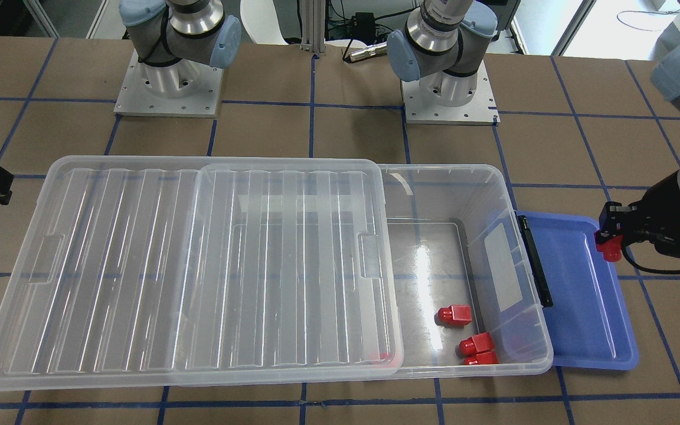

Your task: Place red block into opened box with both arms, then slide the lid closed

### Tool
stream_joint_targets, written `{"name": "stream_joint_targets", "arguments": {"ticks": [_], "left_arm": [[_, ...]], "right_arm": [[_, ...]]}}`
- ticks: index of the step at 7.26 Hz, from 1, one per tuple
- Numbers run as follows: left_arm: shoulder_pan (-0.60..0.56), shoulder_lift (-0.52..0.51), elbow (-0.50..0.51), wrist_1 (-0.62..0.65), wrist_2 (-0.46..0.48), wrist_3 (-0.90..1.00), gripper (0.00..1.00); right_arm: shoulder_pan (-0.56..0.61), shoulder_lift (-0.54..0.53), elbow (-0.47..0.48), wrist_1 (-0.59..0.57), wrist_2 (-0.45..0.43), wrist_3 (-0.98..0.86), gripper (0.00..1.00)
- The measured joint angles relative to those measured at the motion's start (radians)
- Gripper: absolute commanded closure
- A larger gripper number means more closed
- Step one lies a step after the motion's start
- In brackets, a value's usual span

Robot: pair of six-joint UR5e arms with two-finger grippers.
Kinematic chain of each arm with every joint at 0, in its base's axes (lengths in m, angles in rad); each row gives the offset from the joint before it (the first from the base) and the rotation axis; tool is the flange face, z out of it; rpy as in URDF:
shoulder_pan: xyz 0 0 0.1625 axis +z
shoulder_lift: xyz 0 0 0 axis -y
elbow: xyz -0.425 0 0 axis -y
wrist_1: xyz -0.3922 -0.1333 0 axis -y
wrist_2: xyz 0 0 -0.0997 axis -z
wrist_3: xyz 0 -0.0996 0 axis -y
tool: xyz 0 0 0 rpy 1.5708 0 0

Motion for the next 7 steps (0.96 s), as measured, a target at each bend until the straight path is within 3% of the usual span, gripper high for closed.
{"name": "stream_joint_targets", "arguments": {"ticks": [5,7], "left_arm": [[-0.32,0.084,-0.001,-0.038,-0.007,-0.363,0.84],[-0.38,0.079,-0.067,0.002,-0.008,-0.445,0.84]], "right_arm": [[-0.004,0.006,0.002,-0.001,-0.006,-0.016,0.0],[-0.006,0.006,0.004,0.003,-0.01,-0.016,0.0]]}}
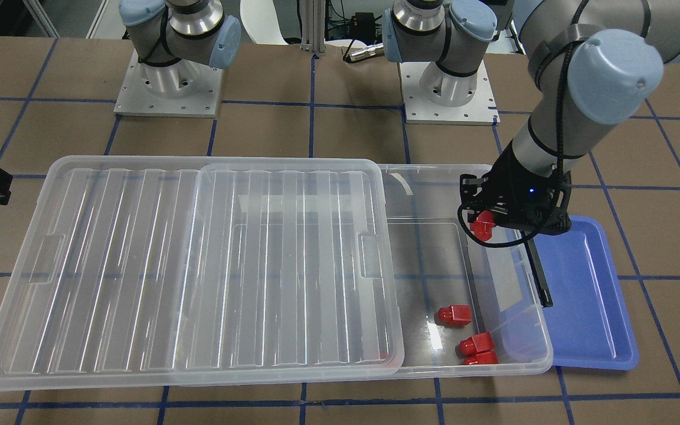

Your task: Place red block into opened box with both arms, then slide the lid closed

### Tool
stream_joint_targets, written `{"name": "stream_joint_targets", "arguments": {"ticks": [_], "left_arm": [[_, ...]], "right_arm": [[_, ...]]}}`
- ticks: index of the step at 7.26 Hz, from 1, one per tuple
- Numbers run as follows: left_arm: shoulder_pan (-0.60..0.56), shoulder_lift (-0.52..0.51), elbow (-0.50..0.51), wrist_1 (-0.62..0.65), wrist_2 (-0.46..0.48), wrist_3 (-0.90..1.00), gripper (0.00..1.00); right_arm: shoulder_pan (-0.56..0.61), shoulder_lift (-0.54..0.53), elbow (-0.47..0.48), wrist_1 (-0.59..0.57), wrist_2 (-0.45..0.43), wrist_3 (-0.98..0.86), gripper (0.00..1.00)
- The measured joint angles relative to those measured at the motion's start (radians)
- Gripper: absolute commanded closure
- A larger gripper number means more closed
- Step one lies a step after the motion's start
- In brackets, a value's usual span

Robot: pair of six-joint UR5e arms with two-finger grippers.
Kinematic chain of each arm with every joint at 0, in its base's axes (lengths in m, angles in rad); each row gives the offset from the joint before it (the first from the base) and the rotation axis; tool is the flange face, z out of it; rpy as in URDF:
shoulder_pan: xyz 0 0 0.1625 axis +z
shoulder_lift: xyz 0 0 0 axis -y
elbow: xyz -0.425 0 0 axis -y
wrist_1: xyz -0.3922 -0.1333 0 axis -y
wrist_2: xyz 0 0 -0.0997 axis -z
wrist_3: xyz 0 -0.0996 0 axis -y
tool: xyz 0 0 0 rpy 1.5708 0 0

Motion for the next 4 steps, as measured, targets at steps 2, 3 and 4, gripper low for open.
{"name": "stream_joint_targets", "arguments": {"ticks": [2,3,4], "left_arm": [[-0.012,-0.016,-0.111,0.126,-0.004,-0.04,0.84],[-0.014,-0.021,-0.157,0.179,-0.005,-0.065,0.84],[-0.017,-0.026,-0.194,0.222,-0.005,-0.086,0.84]], "right_arm": [[-0.01,-0.001,0.005,0.003,0.002,0.0,0.0],[-0.018,-0.001,0.013,0.003,0.004,-0.005,0.0],[-0.025,-0.001,0.022,0.002,0.004,-0.02,0.0]]}}
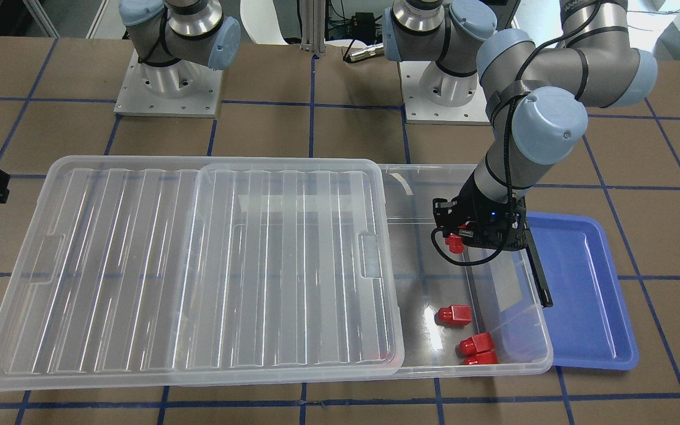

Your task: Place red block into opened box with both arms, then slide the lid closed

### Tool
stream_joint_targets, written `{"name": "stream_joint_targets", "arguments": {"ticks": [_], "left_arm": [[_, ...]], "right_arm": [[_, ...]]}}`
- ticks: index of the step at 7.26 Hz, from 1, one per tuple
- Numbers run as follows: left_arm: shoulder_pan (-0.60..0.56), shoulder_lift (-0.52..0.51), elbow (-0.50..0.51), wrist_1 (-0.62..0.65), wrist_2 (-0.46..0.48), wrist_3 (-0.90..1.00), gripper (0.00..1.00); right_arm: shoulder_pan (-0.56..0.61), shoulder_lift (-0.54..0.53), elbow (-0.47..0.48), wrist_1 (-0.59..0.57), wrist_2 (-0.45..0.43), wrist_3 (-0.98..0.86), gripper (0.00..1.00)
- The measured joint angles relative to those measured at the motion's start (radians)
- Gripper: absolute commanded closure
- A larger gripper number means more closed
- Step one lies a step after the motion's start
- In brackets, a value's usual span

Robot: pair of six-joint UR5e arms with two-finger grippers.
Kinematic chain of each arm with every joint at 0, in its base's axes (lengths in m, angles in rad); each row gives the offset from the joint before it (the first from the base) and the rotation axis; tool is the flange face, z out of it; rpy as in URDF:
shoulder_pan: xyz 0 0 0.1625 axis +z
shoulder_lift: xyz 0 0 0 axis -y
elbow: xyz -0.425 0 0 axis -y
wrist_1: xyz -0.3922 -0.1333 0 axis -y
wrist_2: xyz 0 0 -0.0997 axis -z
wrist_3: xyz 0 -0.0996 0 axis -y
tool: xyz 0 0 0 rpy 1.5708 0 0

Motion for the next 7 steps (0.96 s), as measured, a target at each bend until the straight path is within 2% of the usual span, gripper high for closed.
{"name": "stream_joint_targets", "arguments": {"ticks": [5,7], "left_arm": [[-0.008,-0.068,-0.135,0.196,0.005,-0.063,0.84],[-0.008,-0.099,-0.154,0.231,0.006,-0.074,0.82]], "right_arm": [[-0.016,0.001,0.008,-0.001,0.005,-0.043,0.0],[-0.018,0.001,0.008,-0.002,0.005,-0.044,0.0]]}}
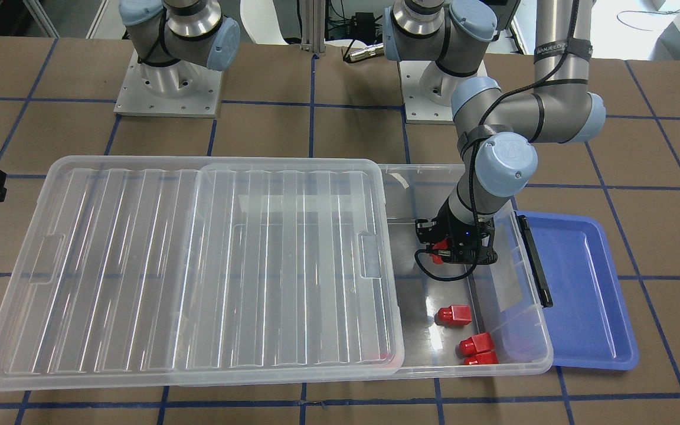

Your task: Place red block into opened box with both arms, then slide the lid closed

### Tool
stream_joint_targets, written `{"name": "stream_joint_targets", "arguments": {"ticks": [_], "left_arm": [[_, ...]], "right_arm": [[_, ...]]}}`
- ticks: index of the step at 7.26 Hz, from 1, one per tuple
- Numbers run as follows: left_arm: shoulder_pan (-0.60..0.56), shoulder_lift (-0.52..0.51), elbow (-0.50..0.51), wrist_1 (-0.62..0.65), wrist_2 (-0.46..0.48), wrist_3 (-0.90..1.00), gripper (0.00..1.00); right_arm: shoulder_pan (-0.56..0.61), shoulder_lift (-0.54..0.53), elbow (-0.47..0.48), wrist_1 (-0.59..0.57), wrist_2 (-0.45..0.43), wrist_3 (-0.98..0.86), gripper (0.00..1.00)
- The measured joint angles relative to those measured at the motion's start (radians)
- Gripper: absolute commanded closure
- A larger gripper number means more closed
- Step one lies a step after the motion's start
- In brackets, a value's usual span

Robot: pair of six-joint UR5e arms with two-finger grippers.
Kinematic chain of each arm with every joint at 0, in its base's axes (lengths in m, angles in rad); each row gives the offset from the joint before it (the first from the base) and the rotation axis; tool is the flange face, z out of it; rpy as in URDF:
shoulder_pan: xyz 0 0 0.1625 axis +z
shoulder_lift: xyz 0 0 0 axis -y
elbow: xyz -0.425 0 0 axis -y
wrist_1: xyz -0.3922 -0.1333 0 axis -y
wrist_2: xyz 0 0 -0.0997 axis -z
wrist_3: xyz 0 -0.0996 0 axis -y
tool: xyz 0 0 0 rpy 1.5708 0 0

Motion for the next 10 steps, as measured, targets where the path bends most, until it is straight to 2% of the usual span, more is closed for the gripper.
{"name": "stream_joint_targets", "arguments": {"ticks": [1,2,3,7,10], "left_arm": [[0.0,-0.013,-0.003,0.009,0.001,-0.002,0.56],[0.0,-0.024,-0.004,0.013,0.001,-0.003,0.13],[-0.001,-0.031,-0.004,0.015,0.001,-0.002,0.0],[-0.006,0.007,0.056,-0.012,0.003,0.001,0.0],[-0.01,0.1,0.195,-0.262,0.002,-0.001,0.0]], "right_arm": [[-0.001,0.0,0.0,0.0,0.0,0.0,0.0],[-0.001,0.0,0.0,0.0,0.0,0.0,0.0],[-0.002,0.0,0.0,0.0,0.0,0.001,0.0],[-0.01,0.004,0.0,0.001,0.0,0.0,0.0],[-0.018,0.018,0.0,-0.011,-0.001,-0.043,0.0]]}}
